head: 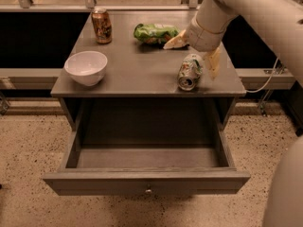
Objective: Place 7up can into top drawer
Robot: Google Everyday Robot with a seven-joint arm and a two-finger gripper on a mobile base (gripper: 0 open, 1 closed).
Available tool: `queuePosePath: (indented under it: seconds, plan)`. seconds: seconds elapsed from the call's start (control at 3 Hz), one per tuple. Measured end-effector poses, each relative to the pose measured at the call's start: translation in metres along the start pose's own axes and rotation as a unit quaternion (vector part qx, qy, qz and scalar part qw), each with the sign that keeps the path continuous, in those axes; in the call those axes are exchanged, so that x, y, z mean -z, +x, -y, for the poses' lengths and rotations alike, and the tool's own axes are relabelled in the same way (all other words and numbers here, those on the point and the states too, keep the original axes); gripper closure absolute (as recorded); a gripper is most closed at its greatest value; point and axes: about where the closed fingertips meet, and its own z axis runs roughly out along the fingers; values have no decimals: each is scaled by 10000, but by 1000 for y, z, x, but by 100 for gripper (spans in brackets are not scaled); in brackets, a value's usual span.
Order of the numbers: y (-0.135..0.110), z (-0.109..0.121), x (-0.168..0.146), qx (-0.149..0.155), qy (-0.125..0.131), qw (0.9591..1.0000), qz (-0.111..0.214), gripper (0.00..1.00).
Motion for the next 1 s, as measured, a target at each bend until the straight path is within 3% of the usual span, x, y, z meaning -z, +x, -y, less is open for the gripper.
queuePosePath:
  seconds: [0.33,0.67,1.0]
  plan:
    - [3,-18,-23,179,-374,9988,267,20]
    - [-10,-21,-19,179,-368,9977,541,41]
    - [-39,-22,10,-192,-132,9952,953,72]
